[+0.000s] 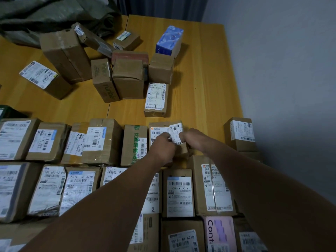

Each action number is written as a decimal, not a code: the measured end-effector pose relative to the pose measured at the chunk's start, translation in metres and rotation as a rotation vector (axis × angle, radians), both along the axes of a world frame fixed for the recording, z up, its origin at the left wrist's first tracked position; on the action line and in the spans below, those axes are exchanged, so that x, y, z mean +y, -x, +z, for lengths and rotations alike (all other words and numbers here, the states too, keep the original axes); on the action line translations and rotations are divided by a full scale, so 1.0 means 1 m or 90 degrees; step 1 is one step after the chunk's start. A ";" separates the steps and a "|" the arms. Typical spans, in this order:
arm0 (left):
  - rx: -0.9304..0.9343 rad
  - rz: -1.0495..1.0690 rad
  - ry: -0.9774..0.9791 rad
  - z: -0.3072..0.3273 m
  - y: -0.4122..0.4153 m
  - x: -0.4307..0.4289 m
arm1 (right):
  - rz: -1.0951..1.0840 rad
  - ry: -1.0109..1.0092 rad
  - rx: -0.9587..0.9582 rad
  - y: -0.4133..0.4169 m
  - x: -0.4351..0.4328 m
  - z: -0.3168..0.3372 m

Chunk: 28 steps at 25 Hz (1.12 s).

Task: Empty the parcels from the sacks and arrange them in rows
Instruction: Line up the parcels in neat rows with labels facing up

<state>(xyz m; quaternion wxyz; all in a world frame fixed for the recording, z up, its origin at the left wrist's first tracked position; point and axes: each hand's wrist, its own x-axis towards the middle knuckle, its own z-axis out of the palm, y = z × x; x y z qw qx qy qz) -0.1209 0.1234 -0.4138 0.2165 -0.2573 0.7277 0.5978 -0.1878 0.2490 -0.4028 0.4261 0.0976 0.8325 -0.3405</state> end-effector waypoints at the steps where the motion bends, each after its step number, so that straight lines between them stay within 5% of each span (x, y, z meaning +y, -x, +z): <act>1: -0.010 -0.001 0.005 0.000 -0.001 0.002 | 0.013 -0.012 -0.006 0.000 0.001 0.000; 18: -0.059 -0.047 0.085 -0.012 -0.002 -0.007 | 0.162 -0.065 0.099 0.011 -0.008 -0.008; 24: 0.091 -0.137 0.352 -0.012 0.023 -0.032 | 0.181 -0.097 0.229 0.049 -0.047 -0.011; 28: 0.085 -0.299 0.409 -0.029 0.038 -0.038 | 0.325 -0.097 0.310 0.063 -0.078 -0.023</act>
